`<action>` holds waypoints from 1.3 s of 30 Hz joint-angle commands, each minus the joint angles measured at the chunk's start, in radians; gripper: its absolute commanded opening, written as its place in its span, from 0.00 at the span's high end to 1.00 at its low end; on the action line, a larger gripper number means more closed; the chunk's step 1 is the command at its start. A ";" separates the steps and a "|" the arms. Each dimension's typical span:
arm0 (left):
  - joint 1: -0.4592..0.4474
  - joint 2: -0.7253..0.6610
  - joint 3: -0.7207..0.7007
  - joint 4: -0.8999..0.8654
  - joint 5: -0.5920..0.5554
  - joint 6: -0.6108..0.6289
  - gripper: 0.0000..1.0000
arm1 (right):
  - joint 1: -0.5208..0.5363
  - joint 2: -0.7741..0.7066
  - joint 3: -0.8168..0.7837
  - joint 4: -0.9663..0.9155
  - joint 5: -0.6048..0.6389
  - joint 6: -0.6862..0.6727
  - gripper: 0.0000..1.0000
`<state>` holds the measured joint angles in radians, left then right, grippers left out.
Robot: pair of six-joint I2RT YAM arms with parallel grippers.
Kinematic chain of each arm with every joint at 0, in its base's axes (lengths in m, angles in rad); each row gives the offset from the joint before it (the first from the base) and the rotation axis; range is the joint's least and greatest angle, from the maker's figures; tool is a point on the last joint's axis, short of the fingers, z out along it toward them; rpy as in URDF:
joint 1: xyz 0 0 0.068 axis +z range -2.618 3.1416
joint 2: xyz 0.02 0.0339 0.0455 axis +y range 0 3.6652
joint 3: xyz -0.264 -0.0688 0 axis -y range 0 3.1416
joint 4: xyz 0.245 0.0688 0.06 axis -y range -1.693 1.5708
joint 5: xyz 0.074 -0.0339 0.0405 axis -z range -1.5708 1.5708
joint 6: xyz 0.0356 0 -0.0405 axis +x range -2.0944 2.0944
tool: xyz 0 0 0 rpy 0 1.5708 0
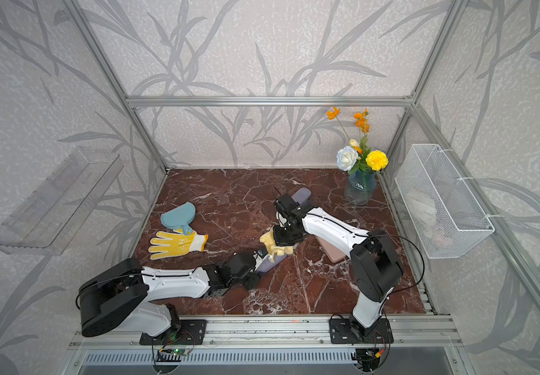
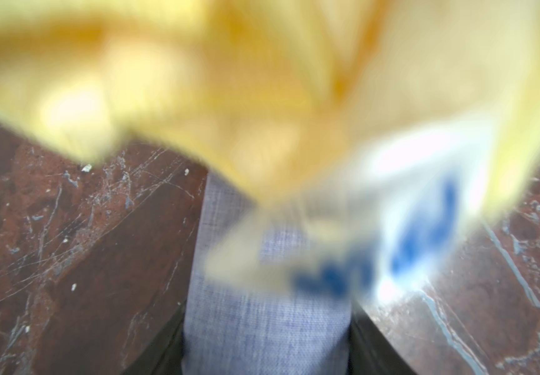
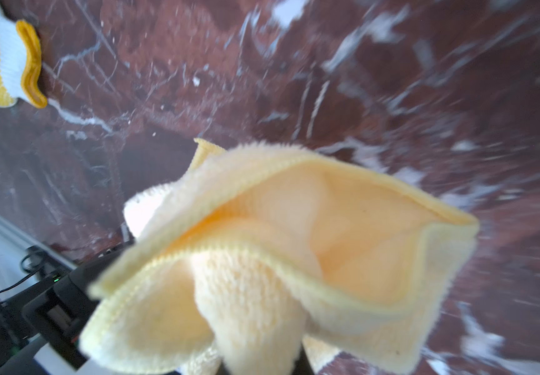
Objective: Wipe the eyeglass case
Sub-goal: Wipe the dirt from the eyeglass case, then place the eyeglass case at the center of the board.
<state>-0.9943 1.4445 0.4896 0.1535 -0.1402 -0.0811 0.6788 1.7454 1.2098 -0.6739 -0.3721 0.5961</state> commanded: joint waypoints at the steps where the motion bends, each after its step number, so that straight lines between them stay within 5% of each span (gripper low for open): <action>1: -0.004 -0.032 -0.014 0.032 -0.023 0.012 0.96 | -0.008 0.056 -0.058 0.111 -0.178 0.089 1.00; 4: -0.004 -0.032 -0.014 0.033 -0.017 0.015 0.96 | -0.081 0.102 -0.057 0.025 -0.091 -0.022 1.00; 9: -0.004 -0.037 -0.007 0.010 -0.011 -0.001 0.96 | -0.150 0.090 0.055 -0.181 0.357 -0.194 1.00; 11: -0.004 -0.055 0.005 -0.027 0.009 -0.019 0.93 | -0.148 0.055 0.097 -0.215 0.411 -0.224 1.00; 24: -0.004 -0.037 0.129 -0.233 0.124 -0.095 0.35 | -0.100 0.045 -0.002 -0.113 0.178 -0.057 1.00; 39: 0.047 0.032 0.256 -0.350 0.272 -0.120 0.23 | 0.018 0.300 0.335 -0.118 0.174 -0.069 1.00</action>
<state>-0.9611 1.4921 0.7181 -0.1684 0.0589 -0.1913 0.6624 2.0026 1.4738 -0.7959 -0.1772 0.5373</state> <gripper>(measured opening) 0.772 0.116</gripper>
